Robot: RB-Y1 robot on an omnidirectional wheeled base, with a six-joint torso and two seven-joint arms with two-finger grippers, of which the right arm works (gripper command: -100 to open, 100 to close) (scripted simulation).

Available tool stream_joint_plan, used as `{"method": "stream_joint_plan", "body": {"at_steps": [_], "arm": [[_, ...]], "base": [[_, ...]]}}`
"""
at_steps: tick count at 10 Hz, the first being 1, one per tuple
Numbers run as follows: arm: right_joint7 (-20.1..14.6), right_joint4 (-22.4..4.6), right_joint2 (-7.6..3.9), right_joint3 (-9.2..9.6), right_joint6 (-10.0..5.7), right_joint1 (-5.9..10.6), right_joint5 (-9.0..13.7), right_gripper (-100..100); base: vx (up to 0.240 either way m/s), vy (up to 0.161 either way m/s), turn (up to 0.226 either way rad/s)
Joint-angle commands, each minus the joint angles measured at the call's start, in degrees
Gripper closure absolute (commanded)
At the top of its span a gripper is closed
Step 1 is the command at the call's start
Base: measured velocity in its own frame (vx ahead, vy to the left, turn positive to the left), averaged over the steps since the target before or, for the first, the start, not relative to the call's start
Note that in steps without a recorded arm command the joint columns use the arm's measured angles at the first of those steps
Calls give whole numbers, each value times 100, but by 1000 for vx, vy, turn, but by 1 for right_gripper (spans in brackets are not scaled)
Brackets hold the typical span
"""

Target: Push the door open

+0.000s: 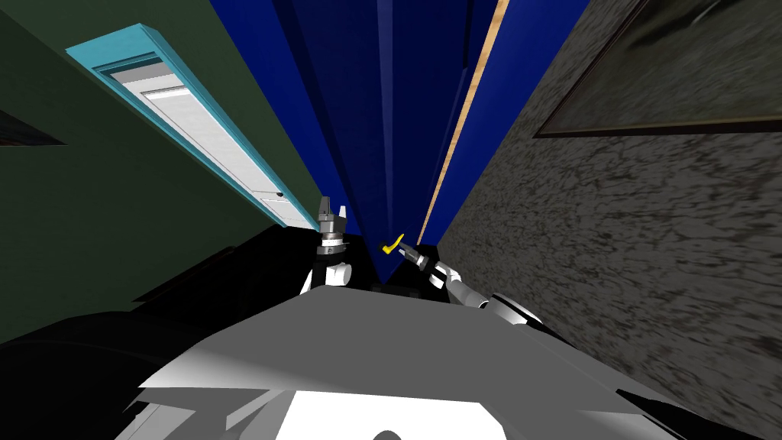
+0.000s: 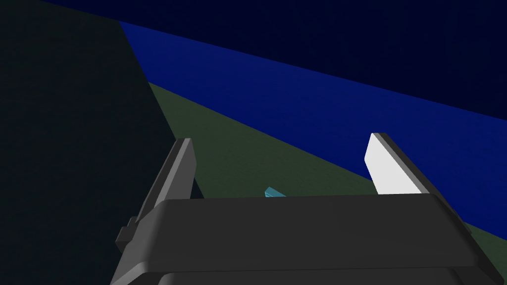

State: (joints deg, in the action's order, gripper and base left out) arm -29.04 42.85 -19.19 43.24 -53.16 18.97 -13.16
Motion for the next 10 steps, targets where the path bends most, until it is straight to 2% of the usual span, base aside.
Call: {"method": "stream_joint_plan", "body": {"at_steps": [1, 10], "arm": [[1, -1, 0, -1, 0, 0, 1, -100], [11, 1, -16, -37, -5, -23, 22, -100]], "base": [[-8, -4, -14], [-7, -3, -11]]}}
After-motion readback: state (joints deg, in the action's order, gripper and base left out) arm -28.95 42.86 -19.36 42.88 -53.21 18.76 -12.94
